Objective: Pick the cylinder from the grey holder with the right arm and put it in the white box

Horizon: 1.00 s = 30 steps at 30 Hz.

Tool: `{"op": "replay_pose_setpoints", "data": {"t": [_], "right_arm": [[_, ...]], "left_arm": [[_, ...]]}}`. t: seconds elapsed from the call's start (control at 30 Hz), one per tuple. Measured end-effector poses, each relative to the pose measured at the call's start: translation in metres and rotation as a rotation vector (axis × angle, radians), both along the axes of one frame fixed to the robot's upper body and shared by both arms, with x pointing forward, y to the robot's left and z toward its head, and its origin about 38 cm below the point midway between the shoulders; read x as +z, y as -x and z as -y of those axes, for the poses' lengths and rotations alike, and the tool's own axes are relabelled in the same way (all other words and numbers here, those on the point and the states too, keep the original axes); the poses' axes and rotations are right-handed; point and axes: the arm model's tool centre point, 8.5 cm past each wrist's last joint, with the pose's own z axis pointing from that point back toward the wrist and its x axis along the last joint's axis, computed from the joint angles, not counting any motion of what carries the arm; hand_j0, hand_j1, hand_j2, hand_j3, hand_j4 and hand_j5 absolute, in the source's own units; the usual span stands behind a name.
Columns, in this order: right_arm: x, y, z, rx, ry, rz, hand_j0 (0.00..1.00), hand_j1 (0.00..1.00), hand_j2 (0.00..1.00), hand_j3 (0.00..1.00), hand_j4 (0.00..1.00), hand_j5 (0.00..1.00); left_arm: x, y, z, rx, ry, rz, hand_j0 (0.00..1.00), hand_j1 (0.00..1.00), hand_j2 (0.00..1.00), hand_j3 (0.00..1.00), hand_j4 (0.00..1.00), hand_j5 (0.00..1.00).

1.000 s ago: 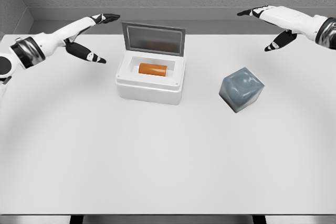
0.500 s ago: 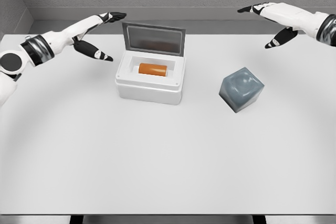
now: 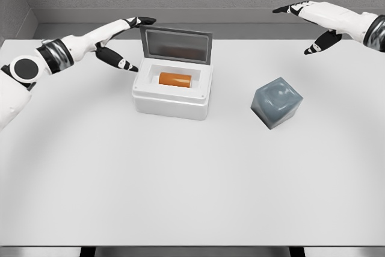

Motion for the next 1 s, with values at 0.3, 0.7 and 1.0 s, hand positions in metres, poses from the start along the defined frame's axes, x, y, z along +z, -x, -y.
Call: {"op": "replay_pose_setpoints", "data": {"t": [0.3,0.7,1.0], "right_arm": [[0.0,0.0,0.001,-0.002,0.001,0.0,1.0,1.0,1.0,1.0,1.0,1.0],[0.001,0.001,0.003,-0.004,0.003,0.001,1.0,1.0,1.0,1.0,1.0,1.0],[-0.001,0.001,0.0,0.002,0.01,-0.004,1.0,1.0,1.0,1.0,1.0,1.0]], "left_arm": [[-0.002,0.005,-0.005,-0.021,0.003,0.017,1.0,1.0,1.0,1.0,1.0,1.0],[-0.006,0.011,-0.034,0.016,-0.025,0.006,1.0,1.0,1.0,1.0,1.0,1.0],[-0.016,0.024,-0.082,0.066,-0.191,-0.001,1.0,1.0,1.0,1.0,1.0,1.0]]}}
